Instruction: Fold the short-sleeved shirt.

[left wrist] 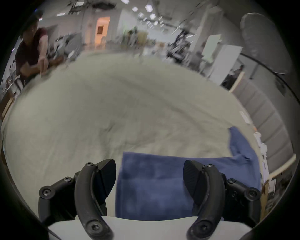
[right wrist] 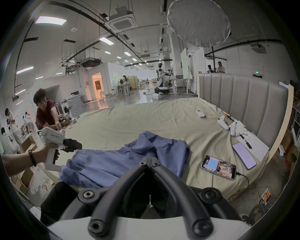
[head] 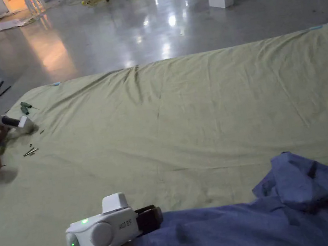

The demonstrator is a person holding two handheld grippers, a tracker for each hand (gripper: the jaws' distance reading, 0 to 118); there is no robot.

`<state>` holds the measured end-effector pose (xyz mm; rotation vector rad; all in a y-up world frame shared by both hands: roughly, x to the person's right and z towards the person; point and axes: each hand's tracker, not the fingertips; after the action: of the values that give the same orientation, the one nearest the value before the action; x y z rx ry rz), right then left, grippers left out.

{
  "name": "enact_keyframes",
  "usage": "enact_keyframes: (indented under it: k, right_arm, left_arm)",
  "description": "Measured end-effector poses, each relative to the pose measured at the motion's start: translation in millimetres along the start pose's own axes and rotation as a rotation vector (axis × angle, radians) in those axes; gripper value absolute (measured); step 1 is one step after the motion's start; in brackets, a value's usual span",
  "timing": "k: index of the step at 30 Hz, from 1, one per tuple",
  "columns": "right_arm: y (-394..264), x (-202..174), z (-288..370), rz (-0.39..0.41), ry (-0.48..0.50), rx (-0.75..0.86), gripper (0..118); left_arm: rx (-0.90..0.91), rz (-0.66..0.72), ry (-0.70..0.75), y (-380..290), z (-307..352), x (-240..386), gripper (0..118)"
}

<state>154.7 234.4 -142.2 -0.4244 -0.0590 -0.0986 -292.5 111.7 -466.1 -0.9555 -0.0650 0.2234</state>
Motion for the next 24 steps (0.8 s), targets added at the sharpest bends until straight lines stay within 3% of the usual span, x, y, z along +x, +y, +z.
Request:
enact_keyframes:
  k: [1,3,6,7,8,9,12,13,14,15,16,17,18,21,24]
  right_arm:
    - [-2,3,-1,-0.001,-0.013,-0.011,0]
    - [-2,7,0,0.002,-0.031,-0.029,0]
    - [-5,16,-4,-0.025,-0.042,-0.05,0]
    - [-6,19,-9,-0.046,-0.037,-0.062,0]
    - [-5,22,-15,-0.047,-0.032,-0.068,0]
    - [-2,25,-22,-0.021,-0.022,-0.075,0]
    - [33,36,-59,0.179,-0.071,-0.034,0]
    - [47,43,-79,0.159,-0.045,-0.126,1]
    - [63,48,-99,0.197,-0.031,-0.135,11]
    - [72,54,-121,0.183,-0.018,-0.203,36]
    - [84,58,-146,0.21,0.004,-0.222,74]
    - [91,62,-172,0.215,0.022,-0.264,92]
    - [95,69,-195,0.212,0.028,-0.326,96]
    - [100,77,-264,0.213,0.022,-0.458,91]
    - [91,80,-319,0.315,0.043,-0.536,91]
  left_arm:
    - [-0.038,0.019,0.031,1,-11,-2,81]
    - [-0.05,-0.006,0.041,-3,-16,4,49]
    - [-0.033,-0.244,0.107,-6,-12,24,22]
    - [-0.051,-0.262,0.115,-8,-10,30,10]
    - [-0.061,-0.239,0.107,-9,-12,36,6]
    - [-0.076,-0.245,0.119,-9,-16,40,6]
    - [-0.115,-0.26,0.142,-8,-33,40,6]
    - [-0.126,-0.241,0.139,-5,-32,39,6]
    - [-0.138,-0.242,0.138,-1,-31,41,6]
    - [-0.156,-0.273,0.137,0,-31,42,6]
    - [-0.171,-0.3,0.134,1,-32,43,5]
    - [-0.175,-0.302,0.136,2,-32,44,6]
    - [-0.18,-0.302,0.137,4,-33,44,6]
    - [-0.196,-0.299,0.14,5,-37,44,6]
    - [-0.197,-0.307,0.133,4,-37,42,5]
